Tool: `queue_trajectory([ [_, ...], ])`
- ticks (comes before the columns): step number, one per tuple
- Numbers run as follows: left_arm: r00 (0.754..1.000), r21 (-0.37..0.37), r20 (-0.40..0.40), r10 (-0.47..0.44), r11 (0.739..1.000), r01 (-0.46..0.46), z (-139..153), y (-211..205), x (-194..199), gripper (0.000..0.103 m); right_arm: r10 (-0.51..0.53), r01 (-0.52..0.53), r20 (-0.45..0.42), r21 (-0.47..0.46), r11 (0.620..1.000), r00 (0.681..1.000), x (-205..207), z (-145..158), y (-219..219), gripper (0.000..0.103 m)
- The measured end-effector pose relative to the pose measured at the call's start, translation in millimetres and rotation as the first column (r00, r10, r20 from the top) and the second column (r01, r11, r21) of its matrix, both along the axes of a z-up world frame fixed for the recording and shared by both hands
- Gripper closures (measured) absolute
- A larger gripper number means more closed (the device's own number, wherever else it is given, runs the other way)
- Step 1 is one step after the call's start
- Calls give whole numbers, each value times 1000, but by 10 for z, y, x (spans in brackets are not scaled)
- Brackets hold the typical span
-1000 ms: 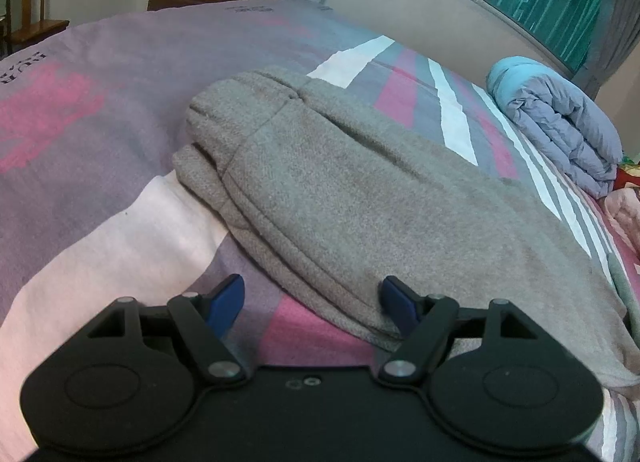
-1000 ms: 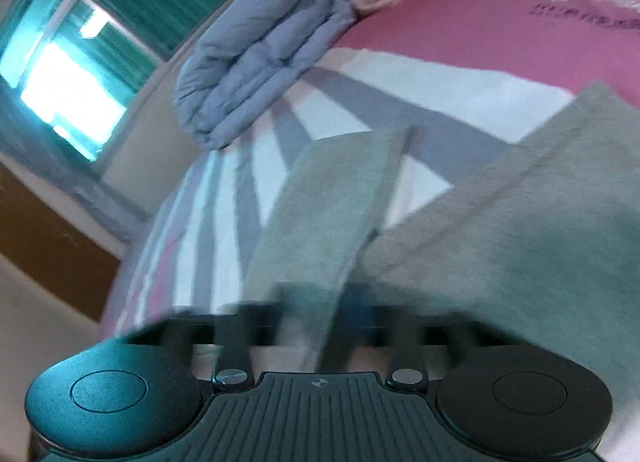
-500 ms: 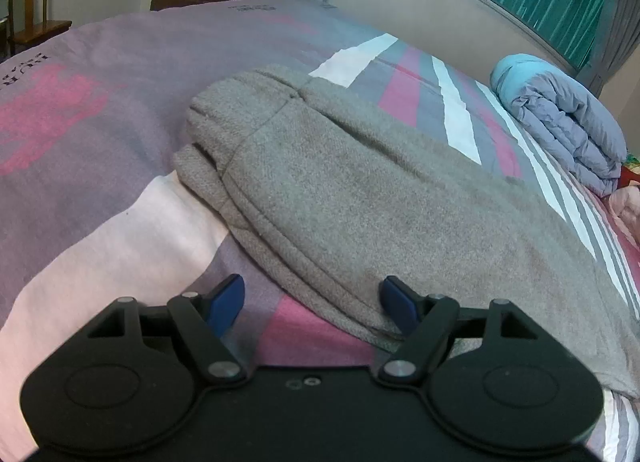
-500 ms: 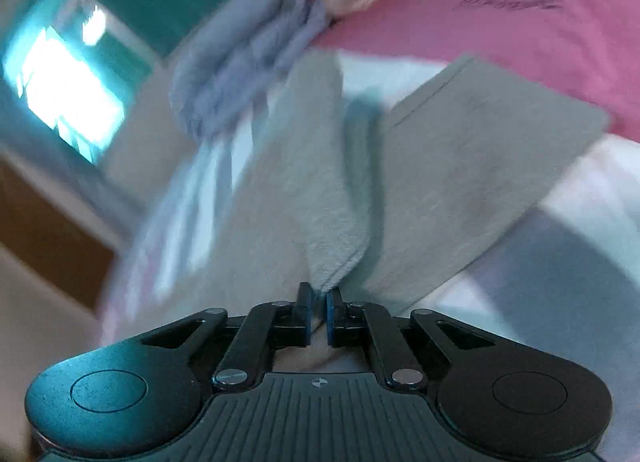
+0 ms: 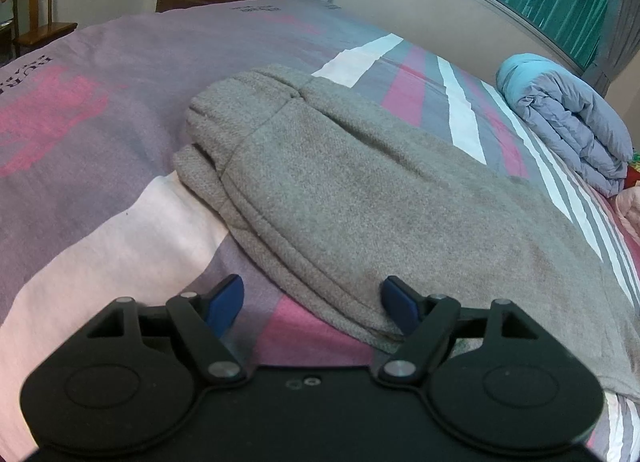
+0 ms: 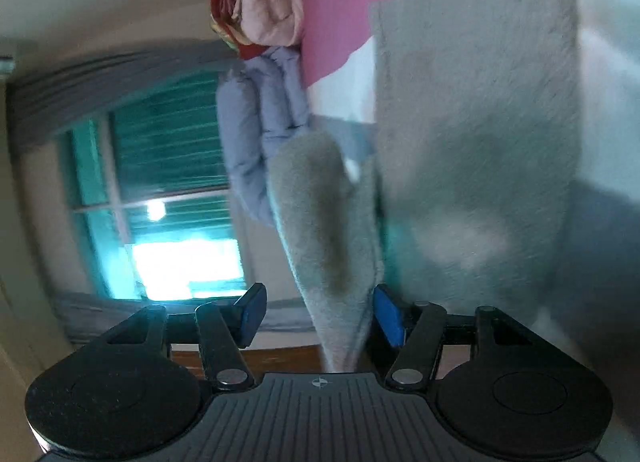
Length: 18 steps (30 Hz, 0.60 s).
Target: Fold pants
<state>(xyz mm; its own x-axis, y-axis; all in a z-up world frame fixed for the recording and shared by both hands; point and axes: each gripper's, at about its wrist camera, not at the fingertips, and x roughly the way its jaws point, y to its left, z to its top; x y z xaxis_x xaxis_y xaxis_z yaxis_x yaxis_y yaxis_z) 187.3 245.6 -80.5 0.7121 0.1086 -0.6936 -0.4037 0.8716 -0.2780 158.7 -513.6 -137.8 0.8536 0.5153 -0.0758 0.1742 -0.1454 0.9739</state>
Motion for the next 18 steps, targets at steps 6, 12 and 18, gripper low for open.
queue_trajectory([
  [6,1000,1,6,1,1000,-1,-12,1,-18,32,213,-164,78,-403,900,974,166,555,272,78],
  [12,1000,-2,11,9,1000,-9,-12,6,-42,32,508,-364,-24,-727,582,861,422,833,1154,78],
  [18,1000,-10,6,4,1000,-4,6,28,-46,32,395,-324,-30,-631,705,918,313,697,1205,60],
])
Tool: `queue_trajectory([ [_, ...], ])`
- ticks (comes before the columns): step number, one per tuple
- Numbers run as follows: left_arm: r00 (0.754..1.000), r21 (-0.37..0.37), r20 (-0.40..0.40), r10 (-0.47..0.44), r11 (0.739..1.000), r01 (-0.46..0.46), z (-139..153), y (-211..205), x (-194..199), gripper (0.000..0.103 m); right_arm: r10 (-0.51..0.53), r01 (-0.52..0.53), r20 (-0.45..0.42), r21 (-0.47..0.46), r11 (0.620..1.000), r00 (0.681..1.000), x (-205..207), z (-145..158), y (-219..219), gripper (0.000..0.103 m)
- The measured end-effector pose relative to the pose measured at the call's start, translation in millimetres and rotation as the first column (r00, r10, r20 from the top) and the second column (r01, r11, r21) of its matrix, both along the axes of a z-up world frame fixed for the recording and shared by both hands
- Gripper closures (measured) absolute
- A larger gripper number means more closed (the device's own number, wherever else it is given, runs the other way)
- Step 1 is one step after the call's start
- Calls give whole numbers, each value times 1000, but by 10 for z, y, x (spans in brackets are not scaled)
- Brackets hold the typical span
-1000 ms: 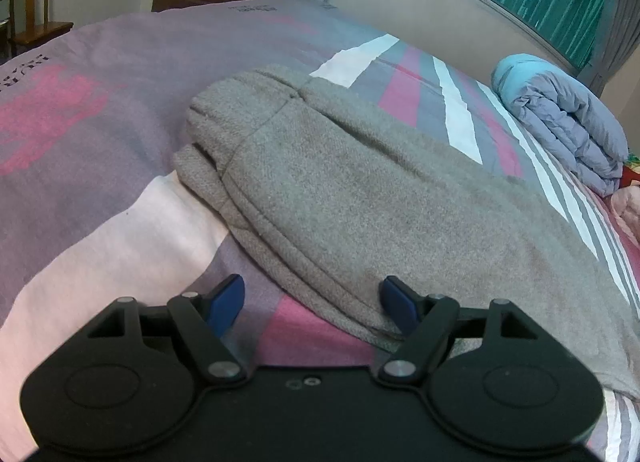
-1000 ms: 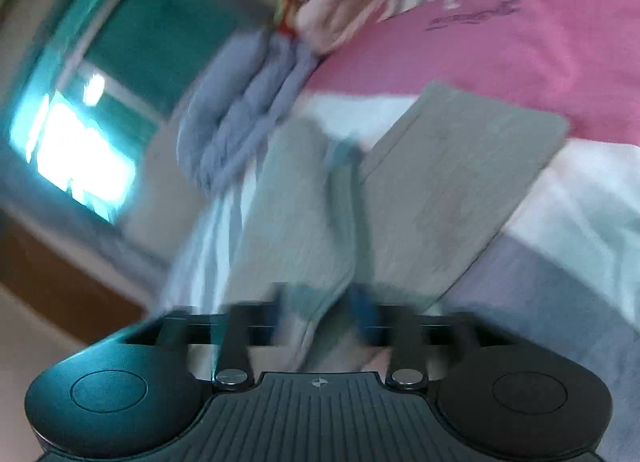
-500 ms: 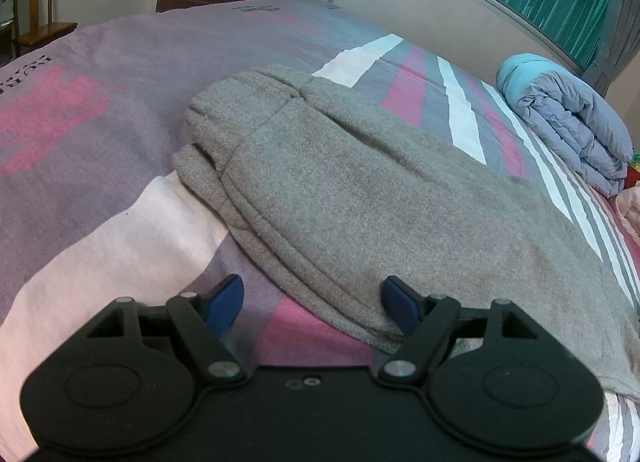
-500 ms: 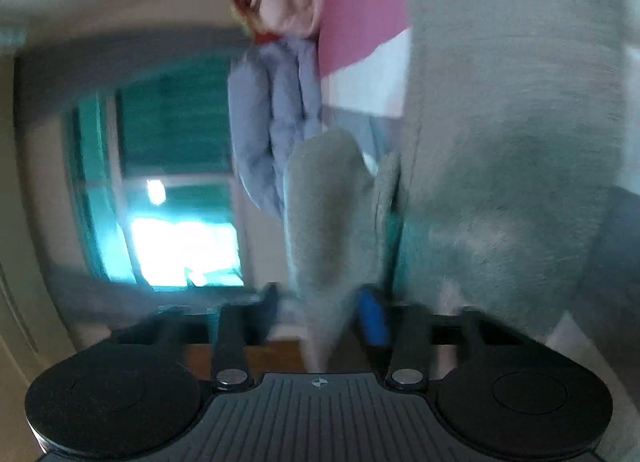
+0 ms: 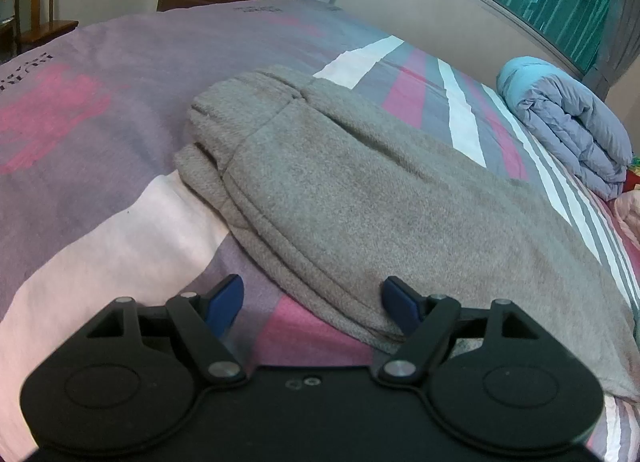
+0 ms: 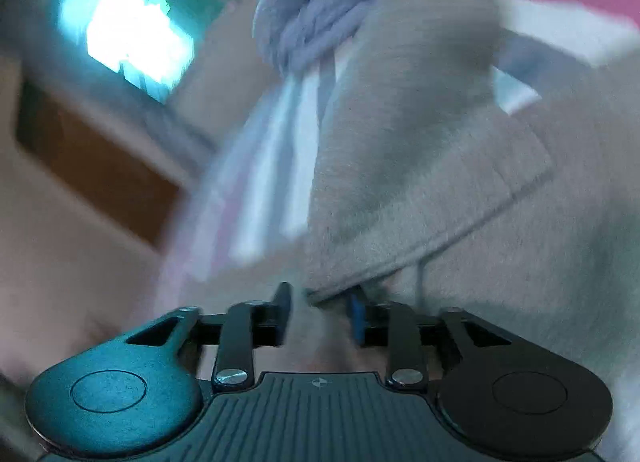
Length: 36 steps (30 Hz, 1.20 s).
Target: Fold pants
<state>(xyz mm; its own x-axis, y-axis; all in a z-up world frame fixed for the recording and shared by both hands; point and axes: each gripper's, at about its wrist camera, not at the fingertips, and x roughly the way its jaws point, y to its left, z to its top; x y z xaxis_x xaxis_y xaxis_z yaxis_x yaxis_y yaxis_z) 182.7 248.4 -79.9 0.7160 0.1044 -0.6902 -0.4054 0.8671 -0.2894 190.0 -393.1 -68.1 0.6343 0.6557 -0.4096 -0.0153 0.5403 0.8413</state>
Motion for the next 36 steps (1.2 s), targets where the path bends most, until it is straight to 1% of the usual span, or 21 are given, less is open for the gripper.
queue_trajectory([
  [1,1000,1,1,-2,1000,2,-1,3,0,32,-53,52,2,64,997,999,-86,0,-92,53],
  [3,1000,3,4,-3,1000,3,-2,1,-4,32,-171,168,21,121,978,985,-326,0,-286,51],
  [5,1000,6,9,-4,1000,4,-8,0,-8,32,-267,267,-24,148,952,964,-432,-101,-479,52],
  [8,1000,5,13,-4,1000,4,-12,0,-15,32,-301,314,-103,151,937,948,-389,-290,-565,52],
  [10,1000,4,12,-4,1000,4,-12,0,-14,32,-324,341,-116,178,923,939,-313,-377,-555,52],
  [13,1000,4,6,-1,1000,1,-8,1,-11,31,-366,396,-155,271,878,918,-155,-453,-535,52],
  [14,1000,4,5,-1,1000,1,-6,2,-10,31,-378,413,-171,275,868,910,-124,-459,-550,70],
  [15,1000,4,5,-1,1000,1,-5,3,-9,31,-386,422,-180,250,871,905,-45,-399,-538,90],
  [16,1000,4,5,-2,1000,2,-5,4,-9,31,-377,410,-178,227,883,909,7,-338,-531,99],
  [17,1000,5,5,-3,1000,3,-6,4,-9,31,-368,392,-151,185,901,918,47,-200,-474,99],
  [19,1000,5,9,-4,1000,4,-10,3,-15,31,-368,366,-10,113,924,930,145,195,-372,99],
  [20,1000,5,10,-4,1000,4,-13,3,-16,31,-385,377,73,103,920,920,51,406,-398,99],
  [22,1000,4,15,-4,1000,3,-21,2,-22,31,-436,434,173,47,899,883,-202,721,-581,99],
  [24,1000,4,20,-3,1000,3,-27,0,-33,31,-481,505,219,-68,860,849,-454,869,-801,99],
  [26,1000,8,21,-4,1000,4,-32,-2,-35,31,-496,532,202,-209,820,844,-687,779,-1028,99],
  [28,1000,9,21,-5,1000,4,-33,-8,-39,31,-496,486,48,-301,820,867,-736,479,-1237,99],
  [29,1000,9,21,-4,1000,4,-31,-9,-41,31,-488,461,-26,-285,840,873,-765,306,-1334,99],
  [30,1000,7,18,-4,1000,4,-24,0,-40,31,-484,459,-47,-250,853,874,-809,229,-1387,99],
  [32,1000,4,12,-4,1000,4,-13,6,-36,31,-503,486,-44,-198,851,863,-889,205,-1419,99],
  [34,1000,3,8,-4,1000,4,-6,13,-24,31,-502,485,-24,-217,847,865,-962,273,-1349,99],
  [36,1000,2,5,-5,1000,5,1,15,-19,31,-503,491,-13,-197,849,864,-705,340,-1278,99],
])
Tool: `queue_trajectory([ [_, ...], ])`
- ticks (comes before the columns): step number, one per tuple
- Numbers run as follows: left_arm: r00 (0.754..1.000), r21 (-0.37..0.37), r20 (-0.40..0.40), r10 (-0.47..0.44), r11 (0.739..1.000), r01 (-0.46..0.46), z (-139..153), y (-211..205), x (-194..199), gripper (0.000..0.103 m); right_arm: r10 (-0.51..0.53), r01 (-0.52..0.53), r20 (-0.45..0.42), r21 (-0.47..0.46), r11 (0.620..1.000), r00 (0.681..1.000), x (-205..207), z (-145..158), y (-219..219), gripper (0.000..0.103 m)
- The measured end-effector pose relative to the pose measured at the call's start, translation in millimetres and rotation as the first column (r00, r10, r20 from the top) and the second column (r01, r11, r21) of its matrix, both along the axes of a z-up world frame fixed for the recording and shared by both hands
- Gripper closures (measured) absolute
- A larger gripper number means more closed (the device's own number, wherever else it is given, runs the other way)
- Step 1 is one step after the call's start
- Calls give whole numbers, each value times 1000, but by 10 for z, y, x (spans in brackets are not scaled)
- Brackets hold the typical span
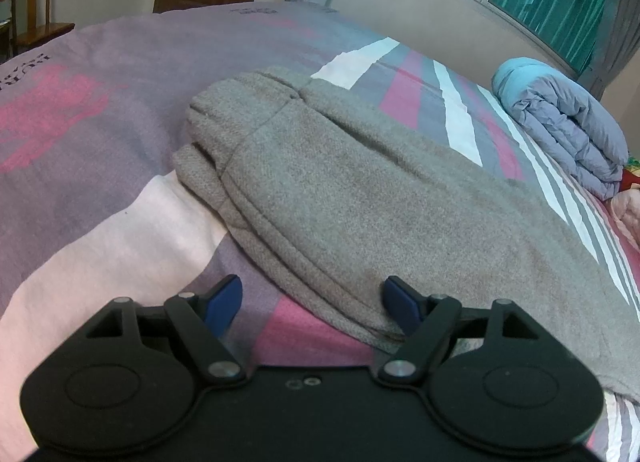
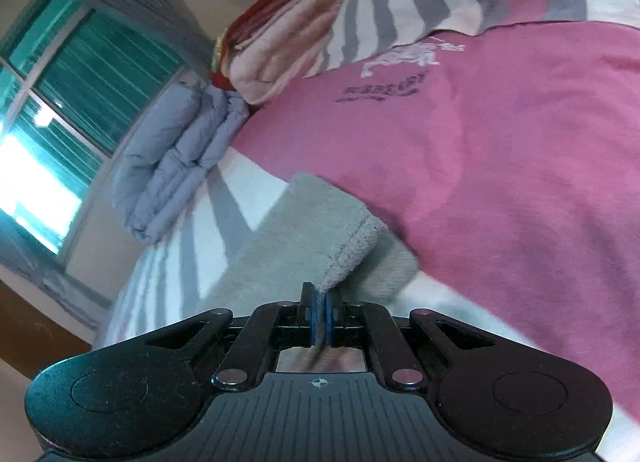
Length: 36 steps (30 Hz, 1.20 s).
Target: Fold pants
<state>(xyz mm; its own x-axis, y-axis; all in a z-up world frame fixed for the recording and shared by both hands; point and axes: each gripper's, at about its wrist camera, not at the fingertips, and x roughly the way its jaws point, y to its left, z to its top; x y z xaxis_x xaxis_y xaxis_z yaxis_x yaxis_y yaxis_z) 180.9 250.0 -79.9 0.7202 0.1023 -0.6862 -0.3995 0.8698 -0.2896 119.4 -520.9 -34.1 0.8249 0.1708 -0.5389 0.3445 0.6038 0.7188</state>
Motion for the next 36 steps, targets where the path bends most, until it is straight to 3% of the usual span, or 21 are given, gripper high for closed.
queue_trajectory([
  [4,1000,1,0,0,1000,0,1,2,1,31,1,-2,89,6,1000,996,170,185,39,99],
  [6,1000,2,0,1,1000,-1,-4,1,8,31,0,2,89,-21,1000,996,338,279,61,99],
  [8,1000,1,1,3,1000,-3,-5,0,8,31,-19,16,-32,-95,995,999,490,221,81,99],
  [10,1000,-3,-1,2,1000,-2,0,5,13,31,-19,10,-167,-54,999,986,538,-5,44,99],
  [14,1000,-28,25,-4,1000,5,15,57,-40,32,-28,24,-94,-42,999,995,375,45,47,96],
  [19,997,-28,73,14,1000,-12,108,99,-193,34,-28,31,27,-101,994,999,142,294,198,95],
  [24,991,-2,126,51,999,-51,251,241,-224,51,165,-147,123,-146,978,979,328,533,636,95],
  [26,990,-15,127,68,998,-66,288,318,-180,51,287,-263,131,-170,950,949,534,623,970,95],
  [28,989,-3,122,85,996,-85,317,379,-105,53,418,-390,147,-185,902,897,781,722,1379,95],
  [33,982,-40,104,155,988,-151,307,537,105,55,670,-631,152,-236,739,727,1447,877,2598,95],
  [36,974,-12,101,204,979,-204,298,584,133,55,770,-723,139,-273,635,623,1834,896,3347,93],
])
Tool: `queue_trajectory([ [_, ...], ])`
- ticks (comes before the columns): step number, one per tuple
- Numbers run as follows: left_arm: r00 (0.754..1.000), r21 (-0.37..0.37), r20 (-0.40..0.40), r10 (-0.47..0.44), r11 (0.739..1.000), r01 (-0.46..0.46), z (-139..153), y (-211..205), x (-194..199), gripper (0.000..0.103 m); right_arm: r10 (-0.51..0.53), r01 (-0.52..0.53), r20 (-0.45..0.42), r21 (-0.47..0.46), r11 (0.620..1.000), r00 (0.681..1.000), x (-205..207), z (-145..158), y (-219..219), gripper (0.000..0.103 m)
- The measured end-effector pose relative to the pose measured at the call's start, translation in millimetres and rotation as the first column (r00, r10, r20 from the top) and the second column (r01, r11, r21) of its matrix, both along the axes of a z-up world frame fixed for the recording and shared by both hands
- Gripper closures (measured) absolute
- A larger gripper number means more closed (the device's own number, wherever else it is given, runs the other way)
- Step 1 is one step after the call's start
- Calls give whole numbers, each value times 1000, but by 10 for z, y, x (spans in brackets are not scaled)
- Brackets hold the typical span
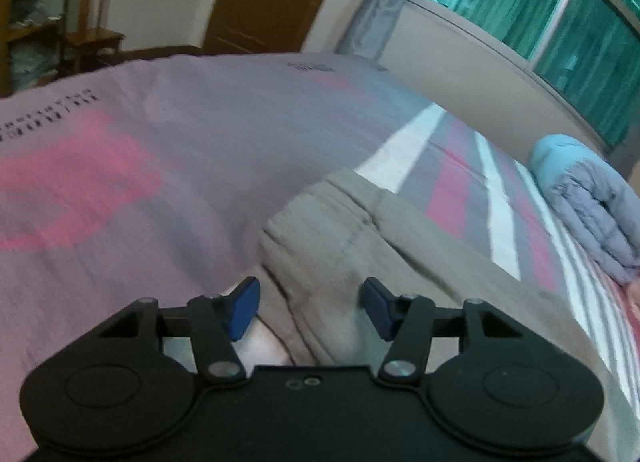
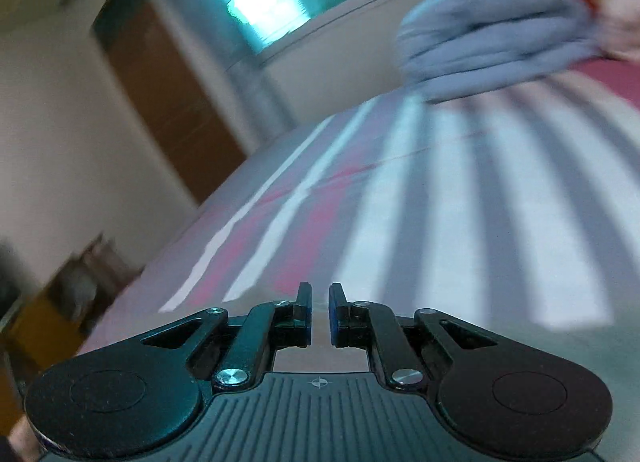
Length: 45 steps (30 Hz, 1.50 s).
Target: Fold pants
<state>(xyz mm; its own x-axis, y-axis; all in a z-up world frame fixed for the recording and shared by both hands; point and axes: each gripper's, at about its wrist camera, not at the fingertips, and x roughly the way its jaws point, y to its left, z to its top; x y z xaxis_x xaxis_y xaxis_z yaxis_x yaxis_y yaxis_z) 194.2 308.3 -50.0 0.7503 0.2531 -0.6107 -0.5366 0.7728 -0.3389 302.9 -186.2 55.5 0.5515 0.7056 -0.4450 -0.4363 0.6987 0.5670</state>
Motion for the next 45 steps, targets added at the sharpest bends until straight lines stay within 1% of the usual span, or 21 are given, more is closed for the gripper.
queue_trajectory([
  [1,1000,1,4,15,1000,-15,-1,17,-4,54,54,-53,4,-21,998,999,138,-2,281,86],
  [2,1000,-1,1,20,1000,-20,-12,32,2,54,89,-89,3,-29,996,996,245,-17,483,72],
  [4,1000,18,-13,18,1000,-18,-22,26,42,54,160,-159,21,-58,986,987,409,-71,851,58],
  [7,999,41,-14,31,999,-30,-8,4,75,56,266,-261,42,-107,960,963,597,-189,1314,58],
  [15,999,64,-8,39,997,-38,-32,-27,99,63,422,-405,14,-253,879,906,804,-586,1689,58],
  [16,999,80,-19,30,996,-28,-25,-38,106,67,437,-420,2,-269,867,900,833,-633,1713,58],
  [17,999,96,-30,21,995,-18,-20,-55,116,70,455,-438,-10,-287,852,891,839,-655,1739,73],
  [18,999,106,-31,16,994,-13,-8,-70,112,74,485,-467,-16,-299,832,875,828,-669,1767,95],
  [19,1000,113,-22,15,993,-13,11,-82,96,77,514,-495,-20,-306,813,858,801,-660,1778,101],
  [21,1000,123,6,23,992,-23,43,-103,59,79,510,-465,39,-355,811,859,753,-571,1800,101],
  [25,1000,127,-6,27,992,-26,9,-99,76,80,447,-393,105,-331,858,888,843,-440,1830,101],
  [26,1000,126,-12,23,992,-22,-13,-85,83,79,438,-387,87,-341,857,895,866,-520,1872,101],
  [28,1000,119,-29,5,993,-2,-34,-51,88,78,453,-430,-34,-384,817,891,897,-799,1986,101],
  [29,999,114,-32,-3,993,7,-6,-32,84,77,446,-429,-47,-379,820,894,874,-873,1979,101],
  [31,999,118,-37,-17,993,21,50,-6,59,72,380,-373,-44,-323,870,924,859,-779,1845,100],
  [33,999,142,-35,-32,989,37,114,-29,-3,69,295,-286,2,-232,930,956,765,-594,1533,98],
  [35,999,181,-33,-29,983,35,171,-115,-75,69,224,-212,47,-178,961,974,575,-410,1119,98],
  [38,999,212,-14,-36,977,38,211,-270,-151,65,93,-78,104,-137,988,990,169,-228,332,98],
  [39,999,222,-15,-35,974,37,210,-321,-171,61,25,-10,113,-130,991,993,20,-205,57,98],
  [41,999,204,7,-54,978,51,189,-409,-230,61,-124,133,87,-102,986,988,-278,-234,-569,98],
  [45,994,192,8,-107,976,103,116,-622,-227,60,-391,391,1,-69,918,920,-905,-358,-1669,98],
])
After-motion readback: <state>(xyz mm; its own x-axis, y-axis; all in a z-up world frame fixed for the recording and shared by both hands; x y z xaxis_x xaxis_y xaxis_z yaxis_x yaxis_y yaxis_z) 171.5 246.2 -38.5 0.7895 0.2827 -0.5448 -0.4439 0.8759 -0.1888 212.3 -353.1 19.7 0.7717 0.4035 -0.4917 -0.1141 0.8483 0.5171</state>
